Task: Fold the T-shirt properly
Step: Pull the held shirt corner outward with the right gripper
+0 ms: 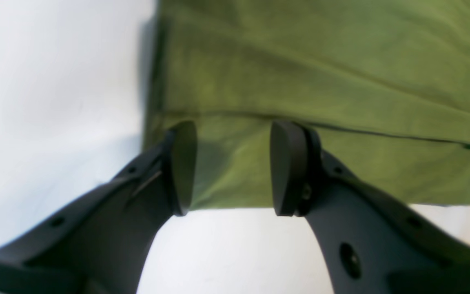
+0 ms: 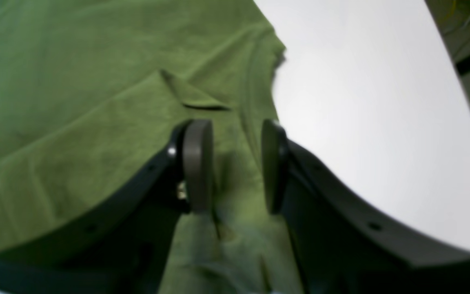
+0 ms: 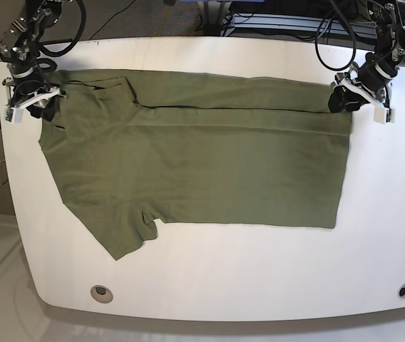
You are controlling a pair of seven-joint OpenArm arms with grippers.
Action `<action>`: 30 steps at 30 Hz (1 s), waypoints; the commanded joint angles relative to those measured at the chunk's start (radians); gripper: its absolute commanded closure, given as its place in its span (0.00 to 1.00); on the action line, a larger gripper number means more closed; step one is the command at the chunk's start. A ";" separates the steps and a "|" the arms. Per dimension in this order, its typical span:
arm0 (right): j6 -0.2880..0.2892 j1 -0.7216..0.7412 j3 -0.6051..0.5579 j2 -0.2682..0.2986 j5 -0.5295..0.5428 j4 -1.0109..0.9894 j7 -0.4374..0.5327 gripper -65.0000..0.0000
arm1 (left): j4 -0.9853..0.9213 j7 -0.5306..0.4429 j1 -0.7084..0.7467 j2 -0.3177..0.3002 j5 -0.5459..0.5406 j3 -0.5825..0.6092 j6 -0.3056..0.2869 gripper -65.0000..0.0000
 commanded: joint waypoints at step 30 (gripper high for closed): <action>0.035 -0.205 0.020 -0.033 0.051 0.170 -0.066 0.50 | -0.007 -0.018 0.051 -0.006 -0.019 -0.078 -0.024 0.57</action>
